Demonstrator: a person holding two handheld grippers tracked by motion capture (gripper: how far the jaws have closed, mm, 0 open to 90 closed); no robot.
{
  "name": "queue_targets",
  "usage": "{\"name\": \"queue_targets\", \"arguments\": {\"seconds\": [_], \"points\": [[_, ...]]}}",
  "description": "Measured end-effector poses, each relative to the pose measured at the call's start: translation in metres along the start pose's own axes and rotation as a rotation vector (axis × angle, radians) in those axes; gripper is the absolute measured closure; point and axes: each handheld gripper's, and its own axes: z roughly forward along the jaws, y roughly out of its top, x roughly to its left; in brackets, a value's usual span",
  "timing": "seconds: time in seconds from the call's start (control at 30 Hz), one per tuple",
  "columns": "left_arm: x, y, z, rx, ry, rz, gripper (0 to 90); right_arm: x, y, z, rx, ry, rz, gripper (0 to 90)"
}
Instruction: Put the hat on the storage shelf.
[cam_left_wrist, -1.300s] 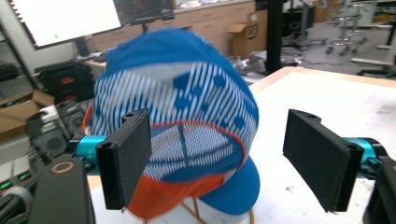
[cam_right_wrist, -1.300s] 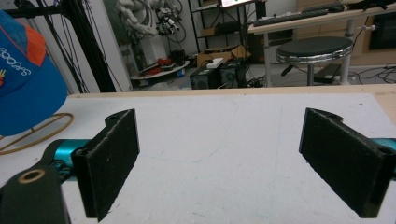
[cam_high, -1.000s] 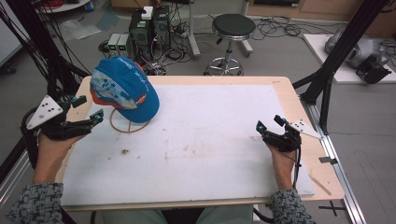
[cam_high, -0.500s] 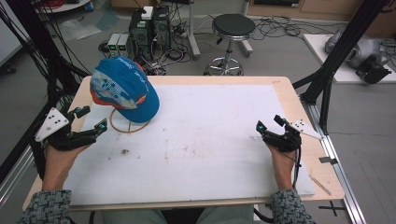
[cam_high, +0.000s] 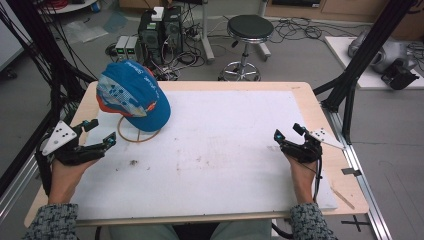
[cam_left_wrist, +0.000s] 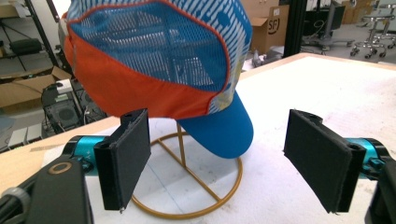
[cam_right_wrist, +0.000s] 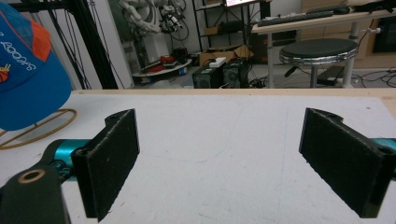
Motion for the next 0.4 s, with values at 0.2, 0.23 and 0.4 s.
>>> {"name": "queue_targets", "arguments": {"seconds": [0.2, 0.23, 0.4], "points": [[-0.0006, -0.0033, 0.0014, 0.009, -0.005, -0.007, 23.0, 0.0, 0.0, -0.0001, -0.002, -0.001, 0.001, 11.3], [-0.0009, -0.0037, 0.0017, 0.009, -0.008, -0.007, 23.0, 0.0, 0.0, 0.0, -0.002, -0.001, 0.0, 11.3], [-0.0014, -0.0047, 0.0034, 0.014, -0.012, -0.008, 23.0, 0.0001, 0.0001, -0.0005, -0.003, 0.001, -0.001, 11.3]]}}
